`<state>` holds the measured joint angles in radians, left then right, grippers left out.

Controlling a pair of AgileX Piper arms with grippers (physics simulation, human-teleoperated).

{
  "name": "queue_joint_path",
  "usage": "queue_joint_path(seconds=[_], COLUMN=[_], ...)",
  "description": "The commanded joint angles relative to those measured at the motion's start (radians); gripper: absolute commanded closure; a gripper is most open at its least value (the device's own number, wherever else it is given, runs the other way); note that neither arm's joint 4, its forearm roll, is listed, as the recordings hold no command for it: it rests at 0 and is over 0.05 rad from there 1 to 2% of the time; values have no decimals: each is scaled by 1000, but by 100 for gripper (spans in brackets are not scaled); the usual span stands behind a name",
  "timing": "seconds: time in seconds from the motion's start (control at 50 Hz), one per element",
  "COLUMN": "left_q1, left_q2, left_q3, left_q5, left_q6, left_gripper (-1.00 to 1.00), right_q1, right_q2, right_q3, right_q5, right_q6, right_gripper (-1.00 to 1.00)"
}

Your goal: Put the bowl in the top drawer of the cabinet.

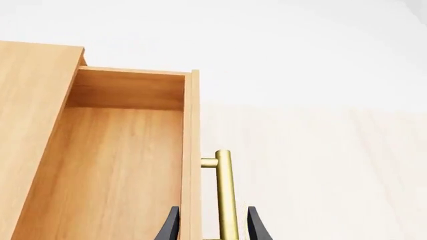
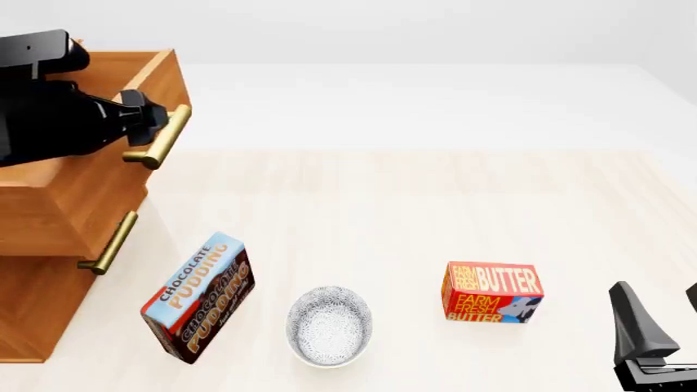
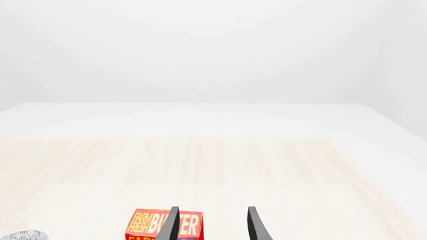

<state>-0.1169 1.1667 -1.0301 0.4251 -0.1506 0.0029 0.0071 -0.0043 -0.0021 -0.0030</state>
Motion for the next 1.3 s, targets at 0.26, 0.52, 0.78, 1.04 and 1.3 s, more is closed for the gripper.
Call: queue_joint_path(seconds=[0.26, 0.52, 0.78, 1.04, 1.3], left_q1=[-67, -100, -125, -157, -192], left_q2=[63, 69, 76, 79, 76], left_q3=[38, 38, 12, -5, -25], left_q5=[0, -1, 12, 22, 29], left_q6=[-21, -26, -9, 6, 3], left_gripper=[-100, -100, -100, -100, -100], right_q1=[0, 0, 0, 0, 0], right_q2=[0, 0, 0, 0, 0], right_q3=[0, 0, 0, 0, 0], right_q5=[0, 0, 0, 0, 0], right_q6=[0, 0, 0, 0, 0], right_gripper=[-100, -100, -100, -100, -100])
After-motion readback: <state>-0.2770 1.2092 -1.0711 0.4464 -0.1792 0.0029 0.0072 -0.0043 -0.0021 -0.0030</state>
